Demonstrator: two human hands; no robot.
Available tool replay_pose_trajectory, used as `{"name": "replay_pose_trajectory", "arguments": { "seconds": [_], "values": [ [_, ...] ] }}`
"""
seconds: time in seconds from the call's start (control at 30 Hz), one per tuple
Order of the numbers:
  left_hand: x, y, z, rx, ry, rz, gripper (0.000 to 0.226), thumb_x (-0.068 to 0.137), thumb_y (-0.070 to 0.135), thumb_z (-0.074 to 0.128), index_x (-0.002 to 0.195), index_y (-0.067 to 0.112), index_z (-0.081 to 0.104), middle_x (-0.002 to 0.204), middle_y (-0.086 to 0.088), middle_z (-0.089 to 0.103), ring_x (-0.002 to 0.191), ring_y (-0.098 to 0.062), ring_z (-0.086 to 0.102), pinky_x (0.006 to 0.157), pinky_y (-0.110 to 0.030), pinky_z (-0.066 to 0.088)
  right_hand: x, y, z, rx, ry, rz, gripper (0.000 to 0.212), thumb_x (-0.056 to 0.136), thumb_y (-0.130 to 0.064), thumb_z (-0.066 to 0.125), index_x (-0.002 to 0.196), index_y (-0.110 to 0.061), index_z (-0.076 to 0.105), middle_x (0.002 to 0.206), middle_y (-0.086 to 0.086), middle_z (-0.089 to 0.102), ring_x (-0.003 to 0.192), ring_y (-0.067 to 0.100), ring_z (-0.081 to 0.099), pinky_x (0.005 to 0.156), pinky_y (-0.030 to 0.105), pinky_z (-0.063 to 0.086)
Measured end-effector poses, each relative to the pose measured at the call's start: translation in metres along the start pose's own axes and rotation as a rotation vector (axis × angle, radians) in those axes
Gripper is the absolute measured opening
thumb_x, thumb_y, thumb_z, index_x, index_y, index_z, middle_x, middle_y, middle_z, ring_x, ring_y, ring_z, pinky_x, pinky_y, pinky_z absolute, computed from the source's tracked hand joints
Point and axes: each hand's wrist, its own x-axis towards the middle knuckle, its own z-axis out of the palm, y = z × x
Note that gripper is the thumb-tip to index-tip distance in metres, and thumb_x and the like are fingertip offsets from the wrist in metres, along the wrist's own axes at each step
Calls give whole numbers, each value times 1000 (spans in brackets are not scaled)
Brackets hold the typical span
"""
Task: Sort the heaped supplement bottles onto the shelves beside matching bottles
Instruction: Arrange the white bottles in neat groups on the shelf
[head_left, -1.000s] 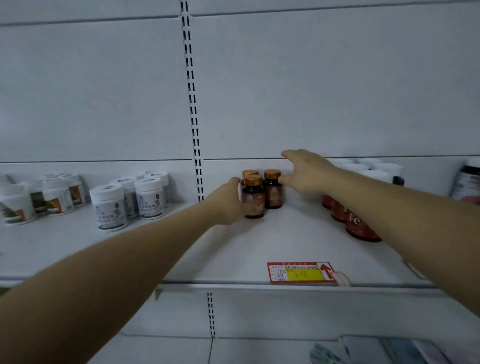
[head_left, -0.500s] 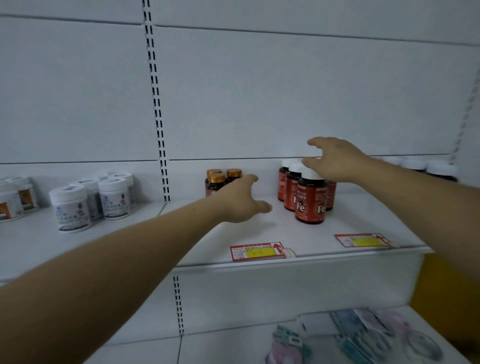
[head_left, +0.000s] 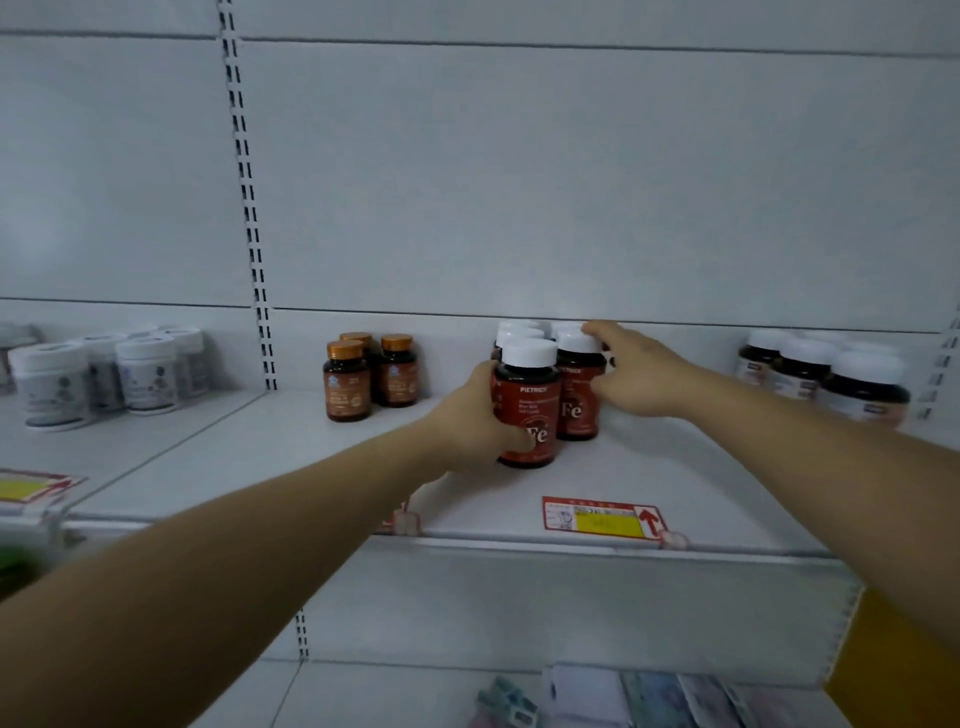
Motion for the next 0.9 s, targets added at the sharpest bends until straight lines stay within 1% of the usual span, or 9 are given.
{"name": "replay_pose_trajectory", "arguments": {
  "seconds": [0.1, 0.13, 0.23, 0.4, 0.47, 0.57, 0.7, 0.77, 0.9],
  "values": [
    [0, -1, 10, 13, 58, -35, 83, 77, 11, 75, 143, 21, 25, 124, 9, 50, 106, -8, 50, 88, -23, 41, 7, 14, 5, 84, 12, -57, 70, 84, -20, 65, 144, -22, 30, 135, 8, 47, 101, 19, 51, 81, 26, 38],
    [0, -1, 12, 31, 76, -45, 81, 78, 14, 74, 143, 20, 25, 123, 8, 51, 104, -7, 48, 88, -22, 39, 9, 17, 7, 107, 19, -74, 70, 83, -23, 68, 143, -22, 31, 133, 7, 48, 100, 19, 50, 80, 27, 38],
    [0, -2, 13, 61, 93, -68, 77, 81, 17, 72, 142, 19, 25, 132, 1, 51, 106, -9, 48, 91, -24, 39, 12, 21, 12, 133, 57, -102, 68, 83, -29, 71, 139, -23, 34, 129, 8, 50, 98, 19, 50, 79, 27, 38],
    [2, -4, 9, 62, 97, -98, 75, 81, 16, 71, 142, 24, 28, 133, 1, 52, 110, -13, 50, 97, -30, 41, 12, 24, 11, 130, 53, -114, 63, 86, -21, 66, 139, -22, 33, 129, 10, 52, 95, 20, 49, 77, 25, 35],
    [3, -4, 10, 41, 101, -90, 76, 80, 18, 72, 142, 24, 29, 132, 2, 53, 109, -12, 51, 95, -29, 41, 12, 24, 10, 139, 30, -108, 63, 87, -19, 64, 140, -23, 31, 127, 9, 53, 94, 20, 50, 76, 25, 35],
    [3, -4, 12, 47, 110, -68, 78, 80, 21, 73, 143, 22, 26, 135, 1, 51, 106, -9, 49, 91, -25, 40, 11, 24, 12, 205, 16, -107, 67, 85, -23, 68, 140, -25, 31, 123, 6, 51, 97, 21, 53, 77, 27, 38],
    [3, -4, 10, 35, 81, -58, 80, 84, 17, 69, 145, 23, 19, 136, 0, 50, 105, -8, 47, 90, -25, 39, 8, 25, 14, 241, 38, -106, 67, 85, -20, 69, 140, -26, 32, 108, 1, 51, 92, 19, 53, 77, 27, 39],
    [3, -5, 9, 31, 72, -52, 79, 84, 15, 69, 146, 24, 20, 136, 1, 50, 106, -8, 47, 91, -25, 39, 8, 25, 15, 244, 43, -103, 69, 85, -20, 69, 141, -26, 31, 108, 1, 51, 93, 20, 54, 78, 27, 40],
    [3, -7, 9, 19, 70, -50, 78, 84, 13, 68, 146, 25, 21, 135, 1, 50, 108, -9, 47, 92, -26, 38, 9, 24, 17, 241, 44, -95, 71, 85, -22, 69, 143, -26, 28, 119, 6, 53, 94, 20, 53, 78, 28, 40]
  ]
}}
